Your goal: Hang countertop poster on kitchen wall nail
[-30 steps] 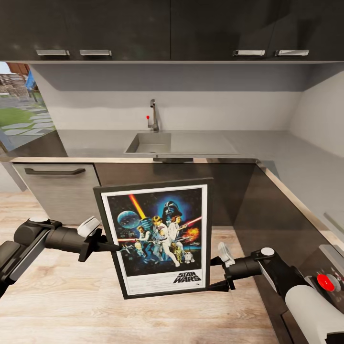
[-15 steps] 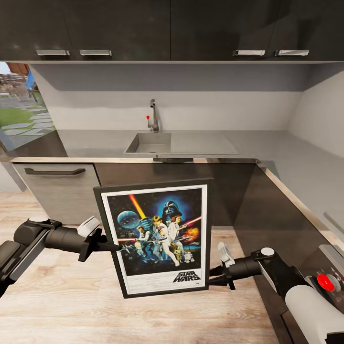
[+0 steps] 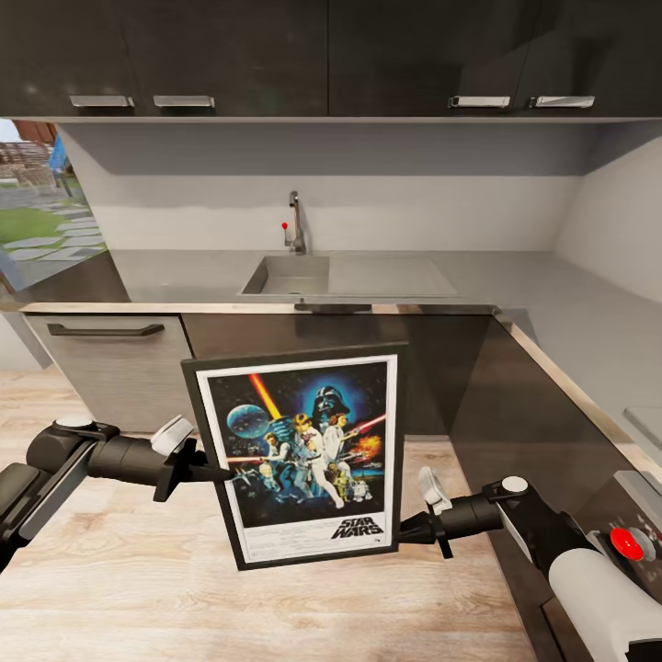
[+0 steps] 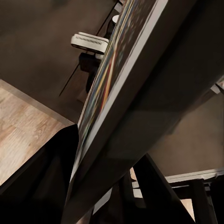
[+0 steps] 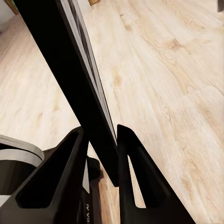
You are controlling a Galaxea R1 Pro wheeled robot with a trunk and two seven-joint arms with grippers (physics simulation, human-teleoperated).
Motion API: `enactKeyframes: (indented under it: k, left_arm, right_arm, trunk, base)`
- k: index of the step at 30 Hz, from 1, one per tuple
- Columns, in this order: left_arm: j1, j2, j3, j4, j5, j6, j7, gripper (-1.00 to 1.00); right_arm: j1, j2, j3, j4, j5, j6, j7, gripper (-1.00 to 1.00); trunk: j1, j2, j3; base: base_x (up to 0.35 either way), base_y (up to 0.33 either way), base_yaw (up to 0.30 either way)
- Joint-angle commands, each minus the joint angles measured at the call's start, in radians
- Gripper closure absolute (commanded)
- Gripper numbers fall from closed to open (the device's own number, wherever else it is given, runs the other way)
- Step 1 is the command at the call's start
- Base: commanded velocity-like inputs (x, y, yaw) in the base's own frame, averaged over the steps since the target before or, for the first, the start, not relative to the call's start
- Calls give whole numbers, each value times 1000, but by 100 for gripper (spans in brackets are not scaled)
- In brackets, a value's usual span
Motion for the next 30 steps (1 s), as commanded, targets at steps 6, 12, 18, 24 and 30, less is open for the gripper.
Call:
enactKeyframes:
  k: [6,12,18,24,30]
  left_arm:
    - [0,1,-3,1,11,17,-27,-100]
    - [0,1,-3,1,11,17,-27,-100]
    - [-1,2,0,9,9,17,-27,-100]
    - [-1,7,22,79,7,14,-27,-100]
    - [-1,44,41,111,10,-13,-43,-100]
  right_arm:
    - [-1,-1,0,-1,3,-1,-3,100]
    - [-1,-1,0,-1,3,-1,-3,100]
    - [-1,-1,0,-1,3,-1,-3,100]
    - [-1,-1,-1,-1,3,-1,-3,100]
    - [-1,-1,-2,-2,3,-1,-3,100]
  trunk:
    - [0,-1,-1]
    - [0,-1,-1]
    - [0,-1,-1]
    - [0,-1,-1]
    - [0,-1,-1]
  base:
    - [0,0,0]
    - [0,0,0]
    - [0,0,0]
    - [0,0,0]
    - [0,0,0]
